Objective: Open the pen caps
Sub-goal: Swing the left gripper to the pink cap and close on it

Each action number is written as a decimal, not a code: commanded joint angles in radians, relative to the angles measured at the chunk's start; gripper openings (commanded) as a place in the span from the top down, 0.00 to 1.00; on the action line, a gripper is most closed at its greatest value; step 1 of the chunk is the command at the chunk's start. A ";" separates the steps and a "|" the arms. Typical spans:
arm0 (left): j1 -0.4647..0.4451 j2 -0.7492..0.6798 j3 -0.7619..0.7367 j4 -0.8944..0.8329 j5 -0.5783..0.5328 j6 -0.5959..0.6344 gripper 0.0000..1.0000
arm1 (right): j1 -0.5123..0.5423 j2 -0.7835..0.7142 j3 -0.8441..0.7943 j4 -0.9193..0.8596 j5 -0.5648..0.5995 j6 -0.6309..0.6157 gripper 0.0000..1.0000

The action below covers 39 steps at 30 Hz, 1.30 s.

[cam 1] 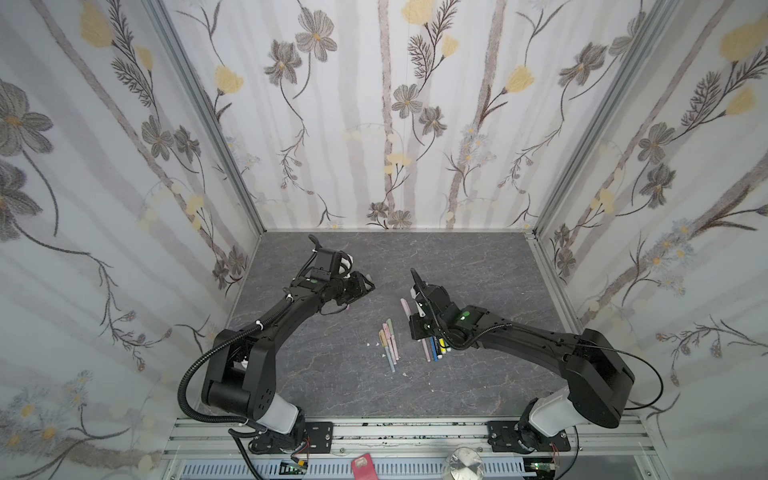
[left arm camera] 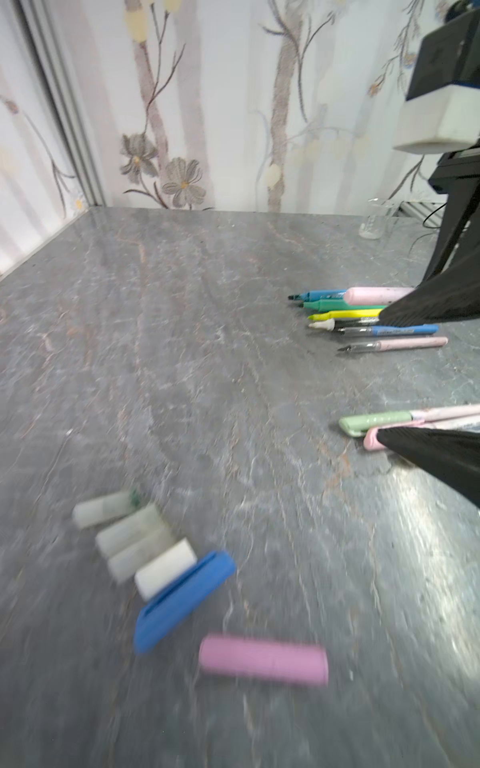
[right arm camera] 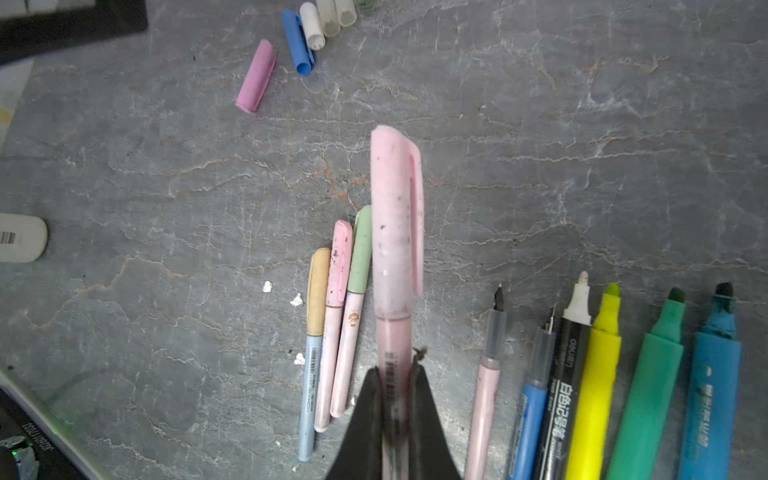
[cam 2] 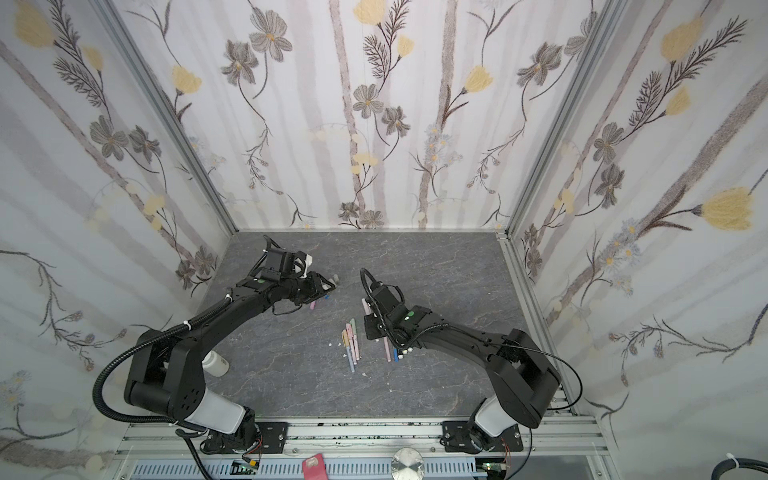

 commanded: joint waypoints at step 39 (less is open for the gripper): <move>-0.268 0.236 0.107 0.152 -0.059 -0.122 0.60 | -0.071 -0.024 -0.035 0.106 -0.135 0.015 1.00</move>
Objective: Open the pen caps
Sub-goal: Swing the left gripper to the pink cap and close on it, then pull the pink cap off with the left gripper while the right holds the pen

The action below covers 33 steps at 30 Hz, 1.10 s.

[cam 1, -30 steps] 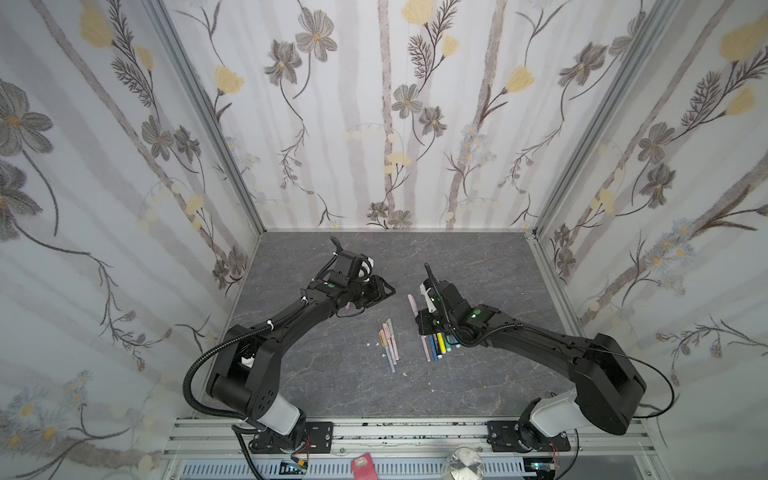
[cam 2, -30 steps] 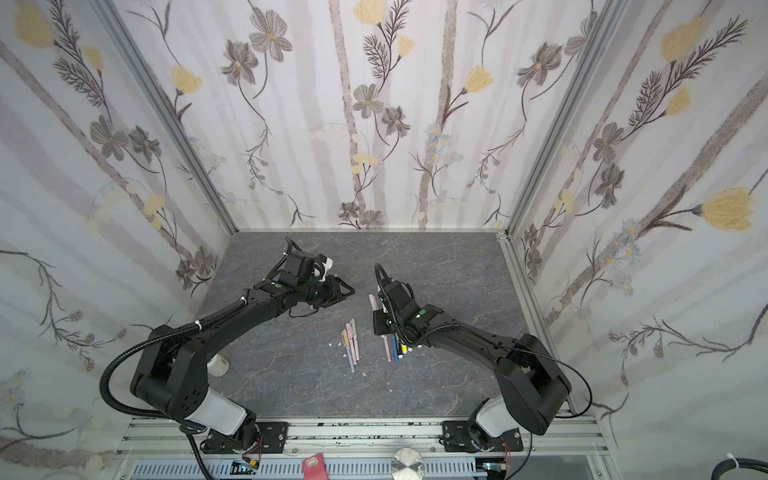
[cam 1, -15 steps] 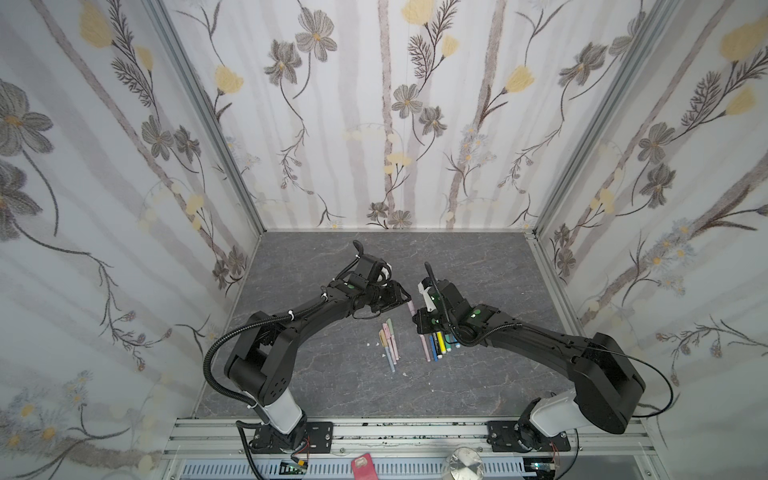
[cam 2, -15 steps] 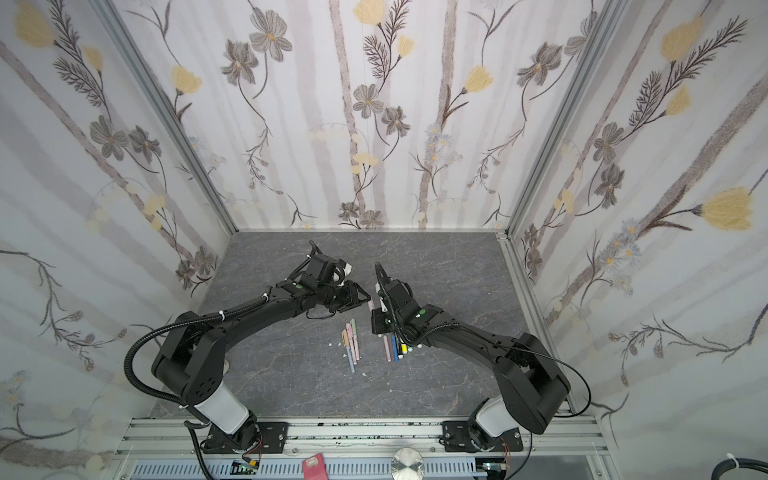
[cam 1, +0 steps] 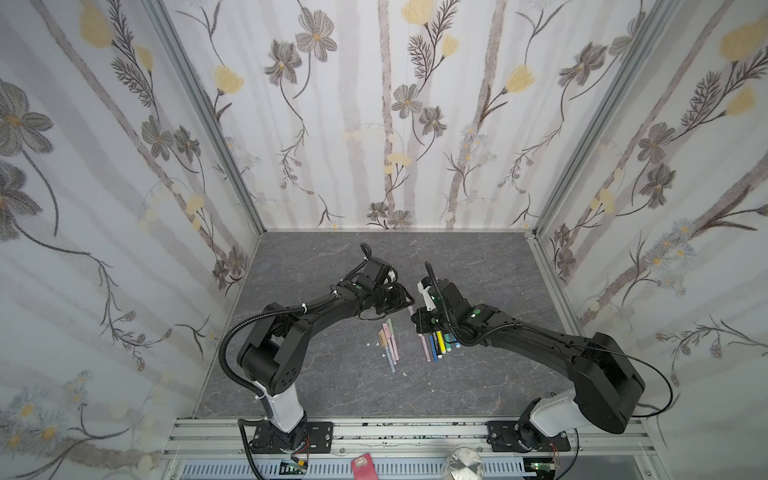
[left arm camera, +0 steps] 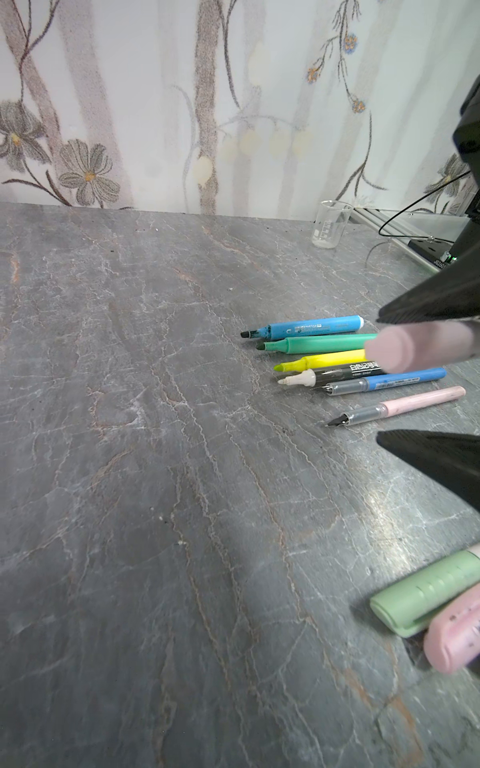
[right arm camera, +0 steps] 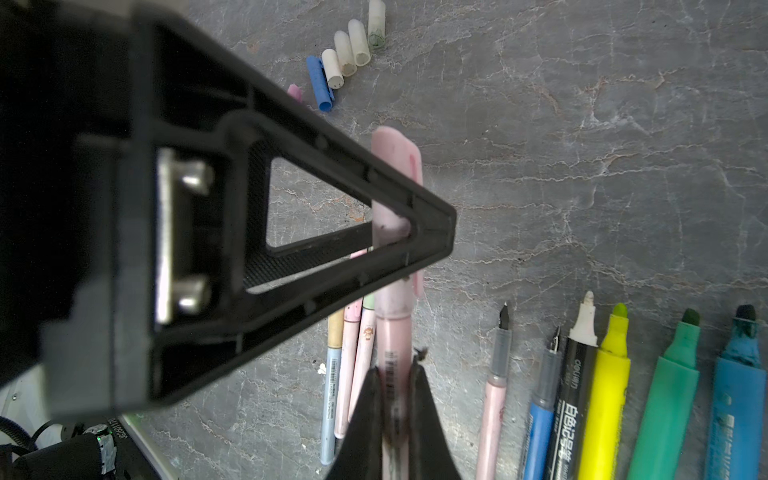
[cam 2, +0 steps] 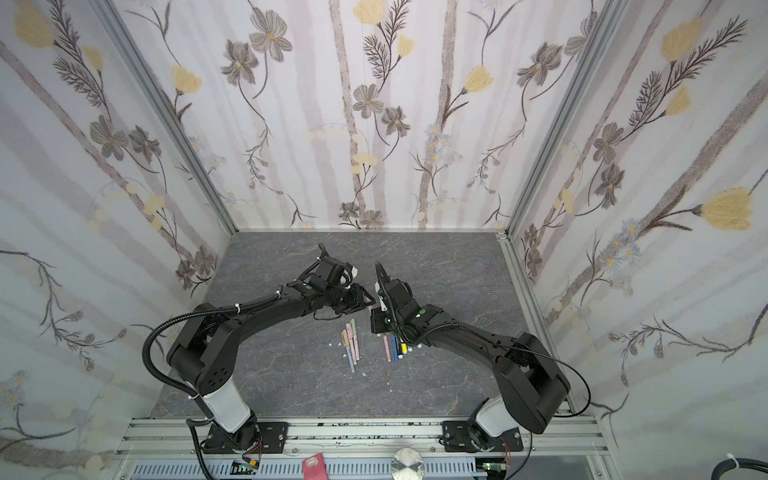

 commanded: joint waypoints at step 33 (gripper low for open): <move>-0.011 0.032 -0.001 0.112 0.046 -0.046 1.00 | -0.002 0.057 -0.006 0.086 -0.050 0.020 0.88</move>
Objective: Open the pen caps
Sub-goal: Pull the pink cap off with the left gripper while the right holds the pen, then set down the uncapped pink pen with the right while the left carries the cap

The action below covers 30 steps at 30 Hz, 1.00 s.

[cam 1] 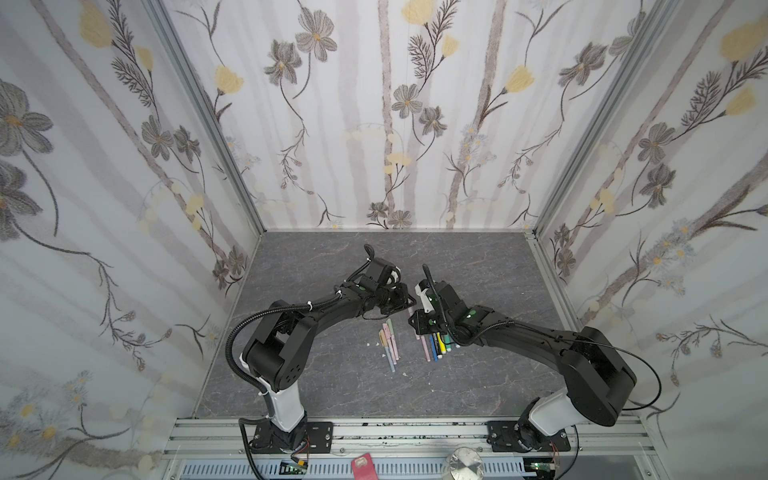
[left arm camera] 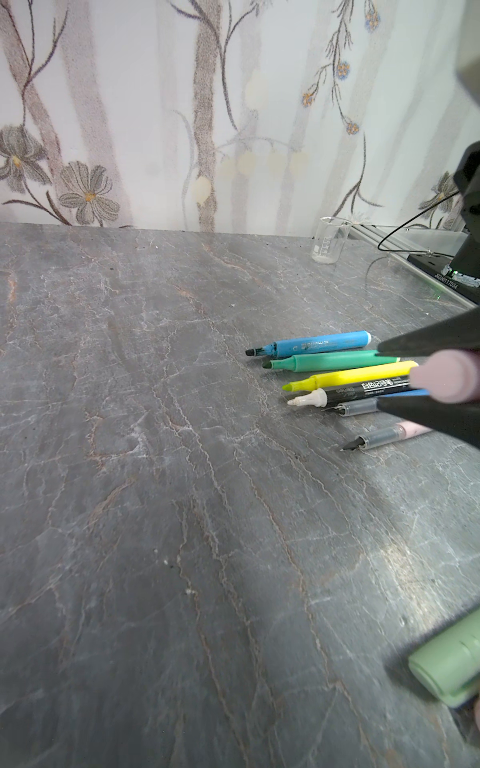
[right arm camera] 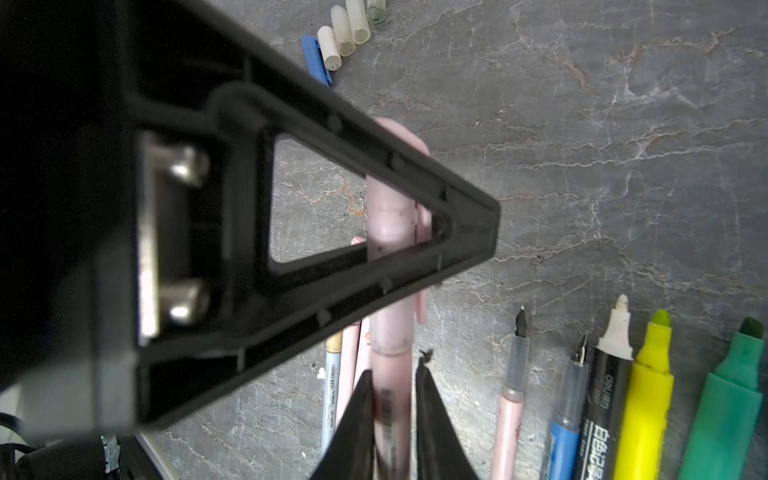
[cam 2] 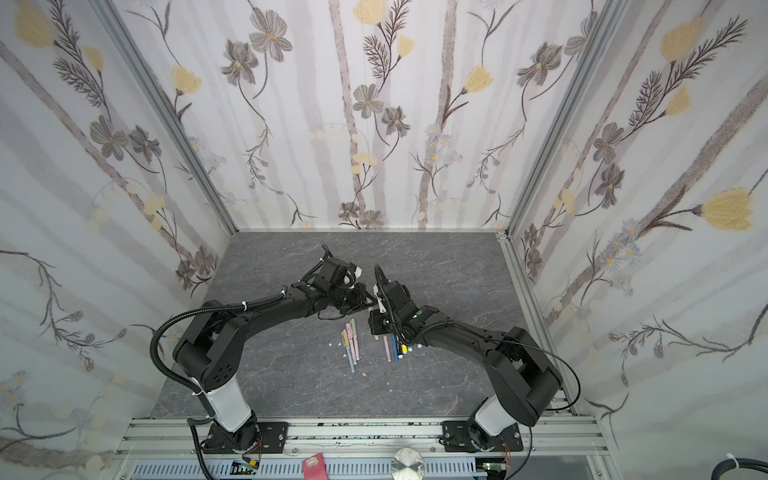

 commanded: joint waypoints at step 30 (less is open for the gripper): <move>0.256 0.054 0.176 -0.169 -0.056 0.177 1.00 | 0.157 -0.027 -0.126 -0.064 0.161 0.153 1.00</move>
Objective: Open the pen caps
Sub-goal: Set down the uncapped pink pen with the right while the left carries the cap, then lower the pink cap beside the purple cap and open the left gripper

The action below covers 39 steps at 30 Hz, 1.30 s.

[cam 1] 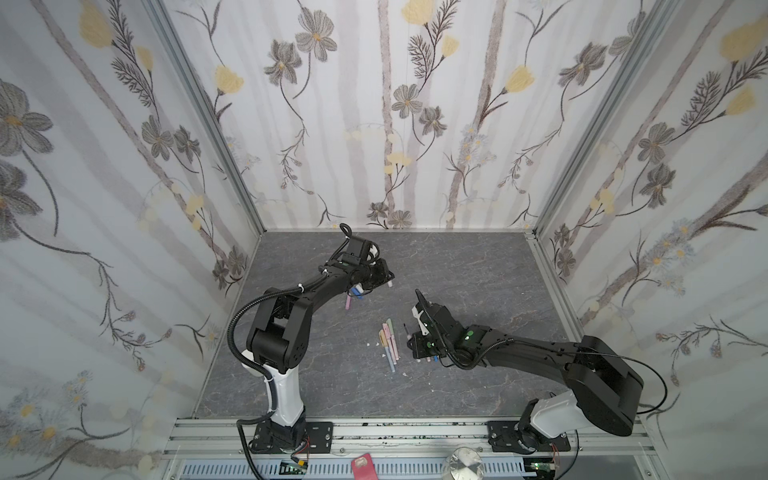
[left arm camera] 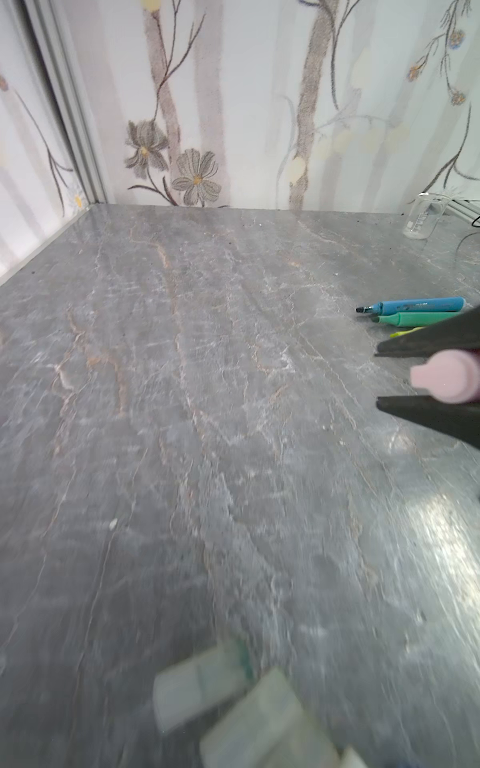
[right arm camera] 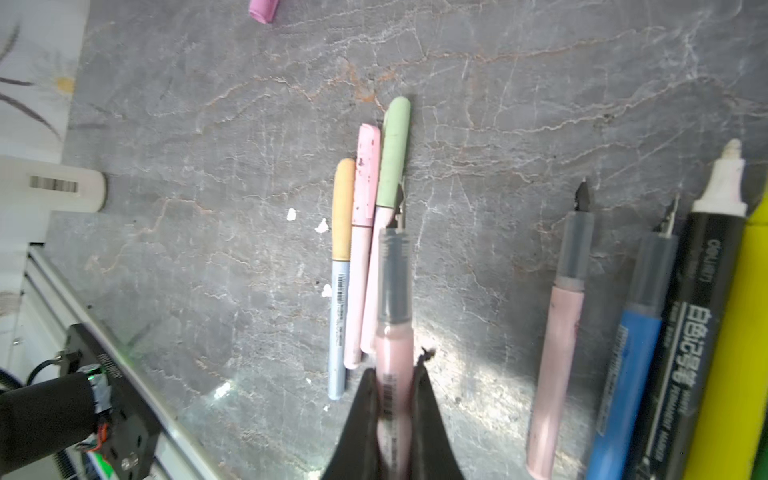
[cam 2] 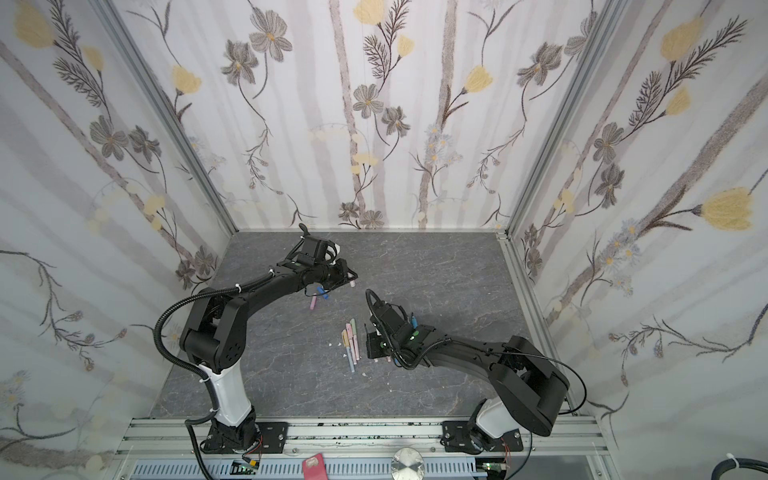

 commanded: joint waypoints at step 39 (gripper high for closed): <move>0.299 -0.100 -0.373 0.010 -0.047 0.213 1.00 | 0.041 0.136 0.117 -0.193 0.286 0.072 0.76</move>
